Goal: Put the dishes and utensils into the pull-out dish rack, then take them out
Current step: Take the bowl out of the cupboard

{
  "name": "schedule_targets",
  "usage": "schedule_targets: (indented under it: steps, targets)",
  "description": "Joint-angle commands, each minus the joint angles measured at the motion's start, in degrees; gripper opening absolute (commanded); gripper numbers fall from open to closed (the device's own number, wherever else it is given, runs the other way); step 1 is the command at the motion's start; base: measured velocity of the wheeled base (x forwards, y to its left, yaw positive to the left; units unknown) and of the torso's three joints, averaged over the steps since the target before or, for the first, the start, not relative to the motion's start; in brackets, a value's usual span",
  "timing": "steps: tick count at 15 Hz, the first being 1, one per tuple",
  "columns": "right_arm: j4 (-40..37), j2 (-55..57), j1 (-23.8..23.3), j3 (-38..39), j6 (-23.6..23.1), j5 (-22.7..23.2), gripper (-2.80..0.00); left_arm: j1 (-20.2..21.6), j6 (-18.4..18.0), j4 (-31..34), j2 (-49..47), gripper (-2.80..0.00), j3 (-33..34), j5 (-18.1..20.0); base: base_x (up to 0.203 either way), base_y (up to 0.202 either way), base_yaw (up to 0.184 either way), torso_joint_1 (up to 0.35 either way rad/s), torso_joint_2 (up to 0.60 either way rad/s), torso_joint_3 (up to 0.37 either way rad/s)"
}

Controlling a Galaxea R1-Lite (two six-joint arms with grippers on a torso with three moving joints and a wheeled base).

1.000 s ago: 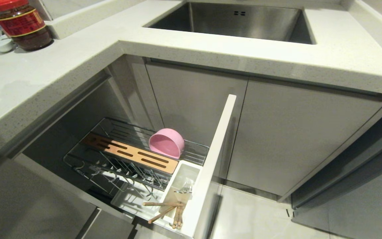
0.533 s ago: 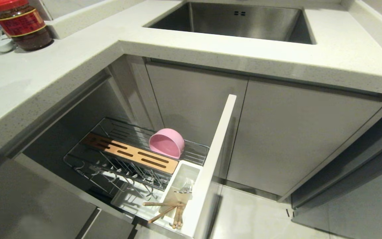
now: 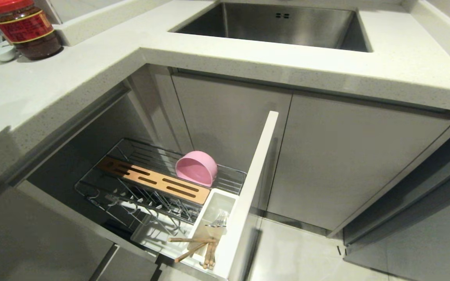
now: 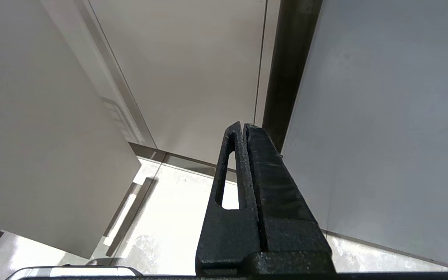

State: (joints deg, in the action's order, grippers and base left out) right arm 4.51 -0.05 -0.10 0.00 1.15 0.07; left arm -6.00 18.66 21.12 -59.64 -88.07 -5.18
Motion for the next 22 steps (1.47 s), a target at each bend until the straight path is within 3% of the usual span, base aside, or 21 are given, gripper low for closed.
schedule_targets:
  steps: [1, 3, 10, 22]
  targets:
    - [0.06, -0.04, 0.01, 1.49, 0.00, 0.01, -2.80, -3.73, 4.39, -3.14, -1.00, -2.80, 1.36, 1.15, 0.000, 0.000, 0.000, 0.000, 0.00, 0.000]
    - [0.06, -0.04, 0.01, 1.49, 0.00, 0.01, -2.80, -7.78, 10.07, -4.91, -3.57, -2.80, 1.07, 1.16, 0.000, 0.000, 0.000, 0.000, 0.00, 0.000]
    - [0.06, -0.04, 0.01, 1.49, 0.00, 0.01, -2.80, -21.18, 17.67, -3.24, -11.29, -2.80, 5.51, 0.73, 0.000, 0.000, 0.000, 0.000, 0.00, 0.000]
    - [0.06, -0.04, 0.01, 1.49, 0.00, 0.01, -2.80, -24.02, 23.50, -4.07, -30.82, -2.80, 10.53, -4.06, 0.000, 0.000, 0.000, 0.000, 0.00, 0.000]
